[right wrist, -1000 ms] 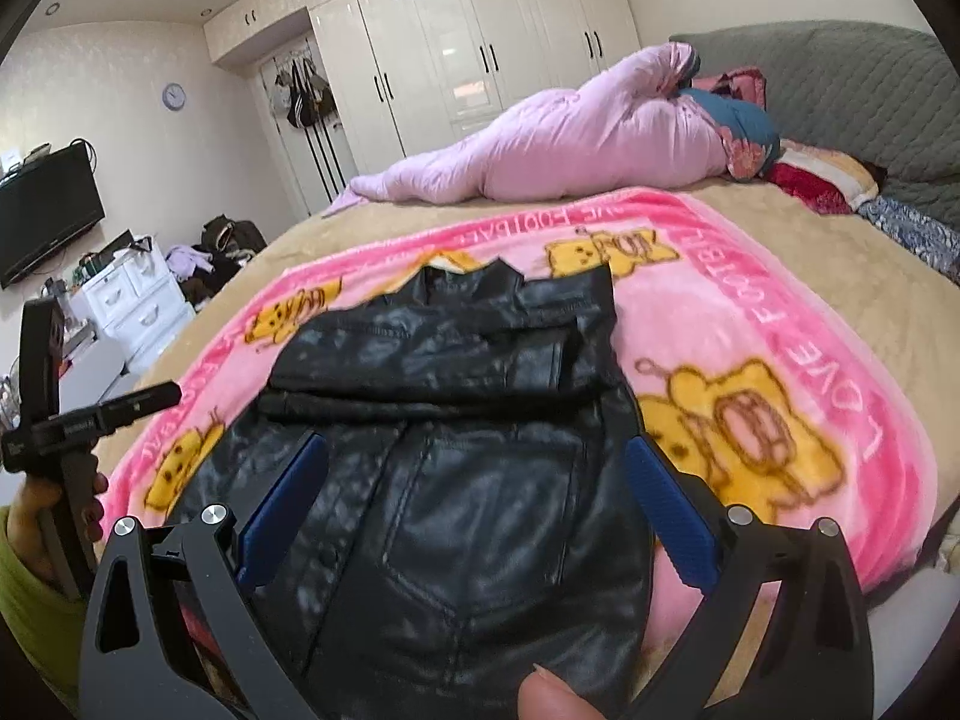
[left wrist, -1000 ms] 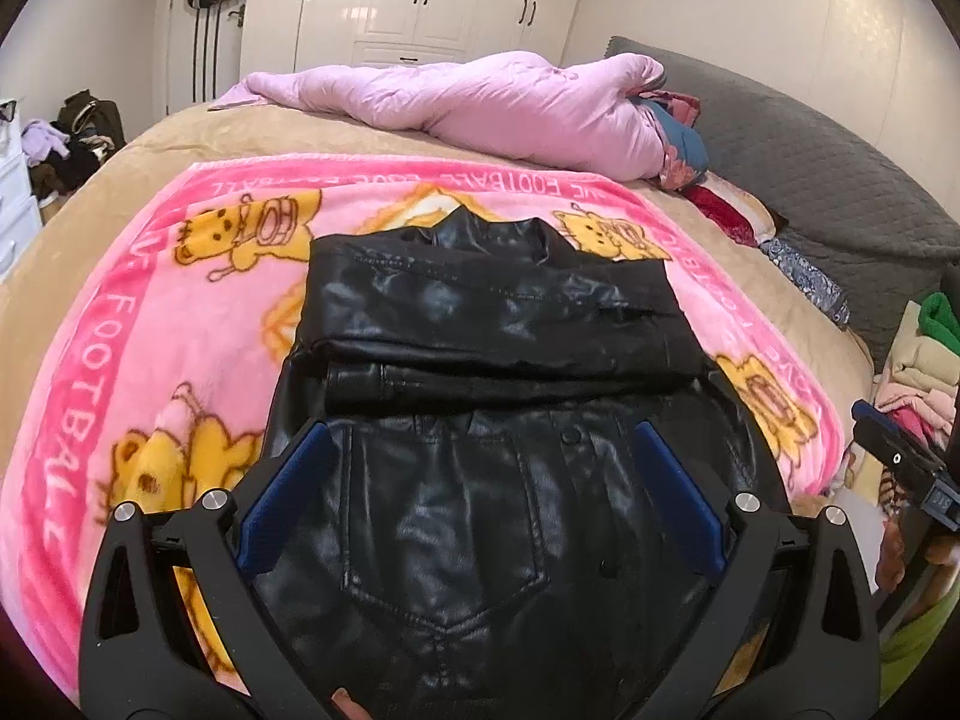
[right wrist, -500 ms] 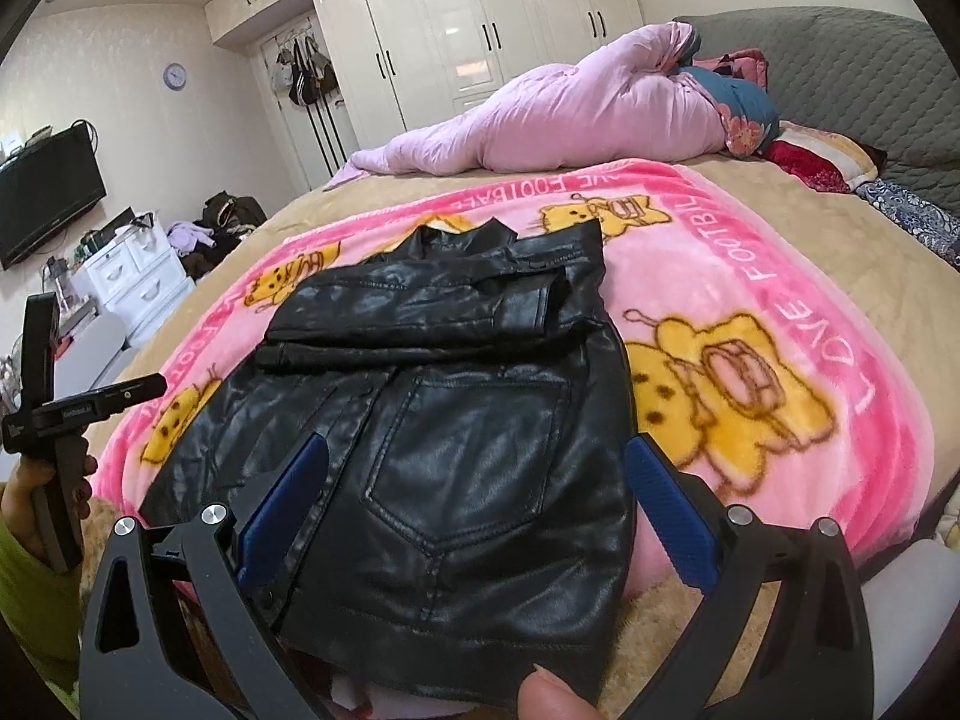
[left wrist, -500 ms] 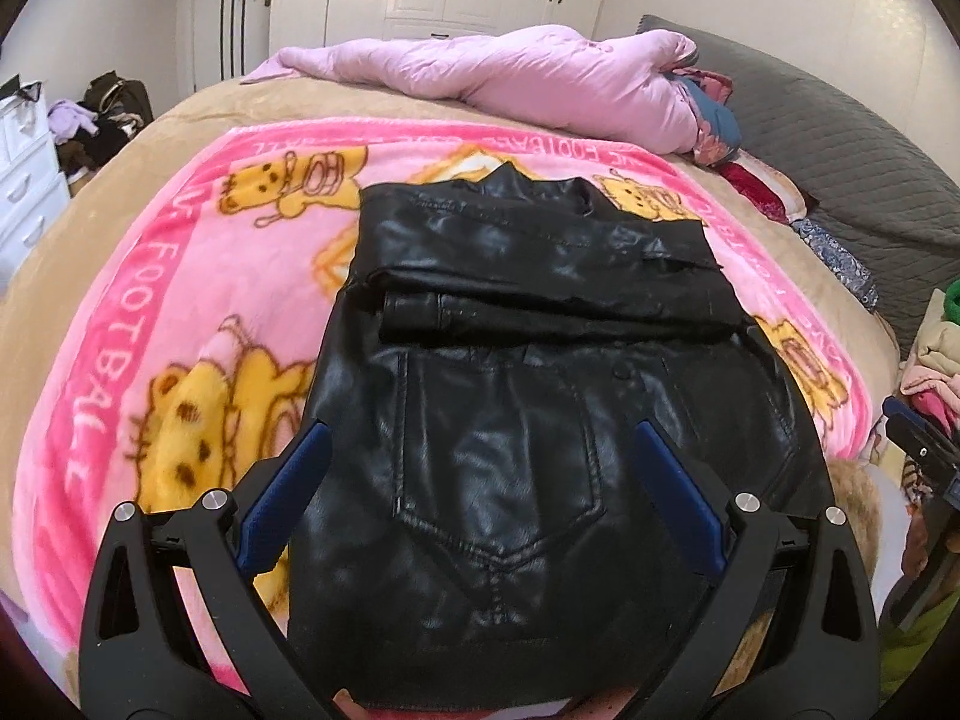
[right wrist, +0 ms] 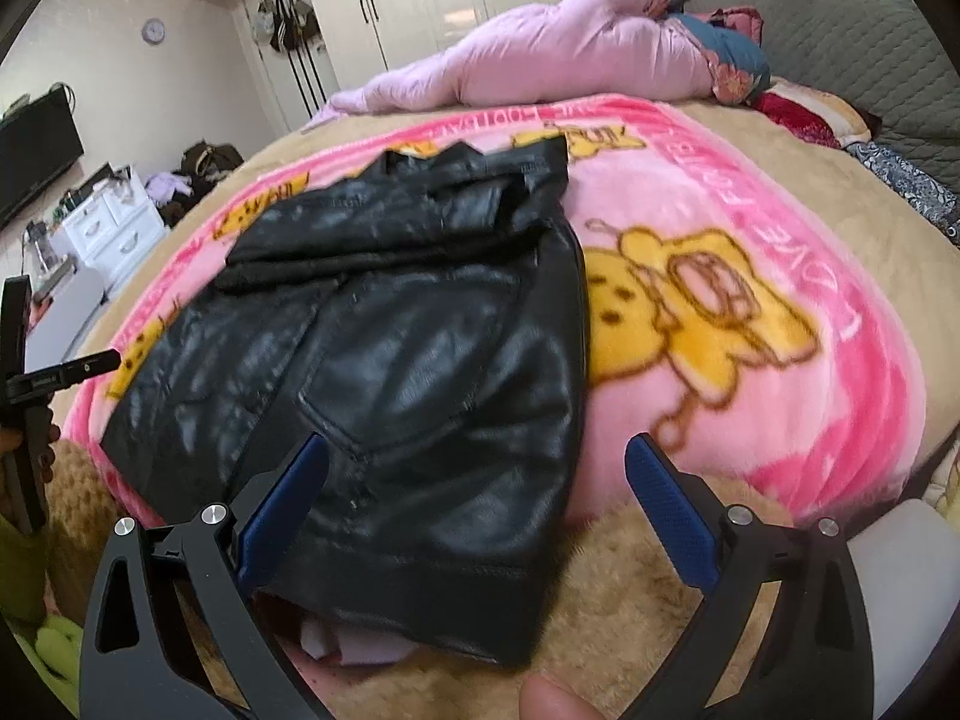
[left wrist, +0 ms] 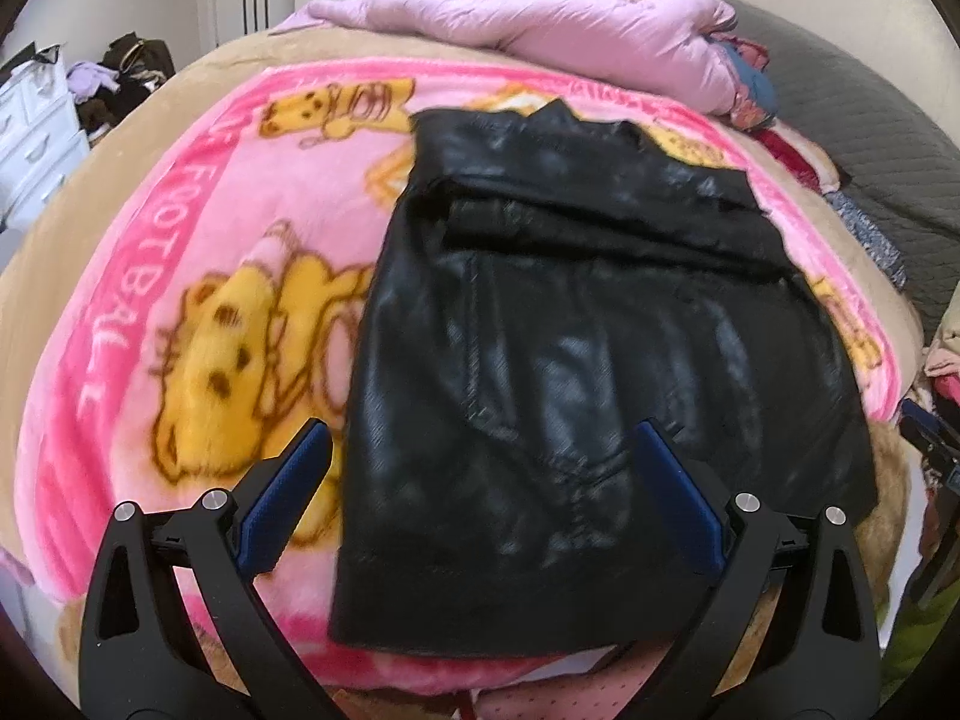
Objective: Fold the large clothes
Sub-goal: 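Move both open grippers back over the jacket hem, then close both grippers on the jacket hem edge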
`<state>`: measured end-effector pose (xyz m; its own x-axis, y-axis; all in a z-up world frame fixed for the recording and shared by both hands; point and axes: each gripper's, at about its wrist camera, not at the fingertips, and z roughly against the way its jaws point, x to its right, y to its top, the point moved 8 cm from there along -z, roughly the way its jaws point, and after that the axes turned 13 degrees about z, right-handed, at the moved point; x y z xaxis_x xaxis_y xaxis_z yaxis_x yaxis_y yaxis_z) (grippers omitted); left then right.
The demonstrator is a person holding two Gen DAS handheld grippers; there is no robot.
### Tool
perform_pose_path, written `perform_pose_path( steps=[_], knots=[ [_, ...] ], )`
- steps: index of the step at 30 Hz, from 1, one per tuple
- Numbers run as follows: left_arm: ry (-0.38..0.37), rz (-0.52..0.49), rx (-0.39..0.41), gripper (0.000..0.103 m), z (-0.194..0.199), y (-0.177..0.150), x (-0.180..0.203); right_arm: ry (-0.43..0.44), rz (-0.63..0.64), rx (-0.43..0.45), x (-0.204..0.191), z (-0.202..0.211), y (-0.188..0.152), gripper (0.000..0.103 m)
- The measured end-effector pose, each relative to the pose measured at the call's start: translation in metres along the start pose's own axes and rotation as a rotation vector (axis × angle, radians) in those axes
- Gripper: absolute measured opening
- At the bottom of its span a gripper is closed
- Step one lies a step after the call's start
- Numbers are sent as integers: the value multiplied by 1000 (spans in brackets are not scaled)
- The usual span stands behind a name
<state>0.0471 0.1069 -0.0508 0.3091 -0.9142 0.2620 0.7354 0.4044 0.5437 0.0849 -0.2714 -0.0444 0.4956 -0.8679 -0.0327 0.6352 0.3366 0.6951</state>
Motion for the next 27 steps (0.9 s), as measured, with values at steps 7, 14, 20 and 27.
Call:
perform_pose_path(
  steps=[7, 14, 20, 27],
  knots=[
    [80, 38, -56, 94, -16, -18, -43, 60, 18, -117, -4, -32, -27, 99],
    [-4, 82, -109, 94, -24, -27, -54, 101, 64, -221, -21, -57, -47, 99],
    [-36, 114, -146, 94, -35, -36, -60, 108, 108, -175, -30, -57, -46, 71],
    [-48, 109, -127, 87, -37, -38, -59, 95, 43, -53, -12, -39, -33, 16]
  ],
)
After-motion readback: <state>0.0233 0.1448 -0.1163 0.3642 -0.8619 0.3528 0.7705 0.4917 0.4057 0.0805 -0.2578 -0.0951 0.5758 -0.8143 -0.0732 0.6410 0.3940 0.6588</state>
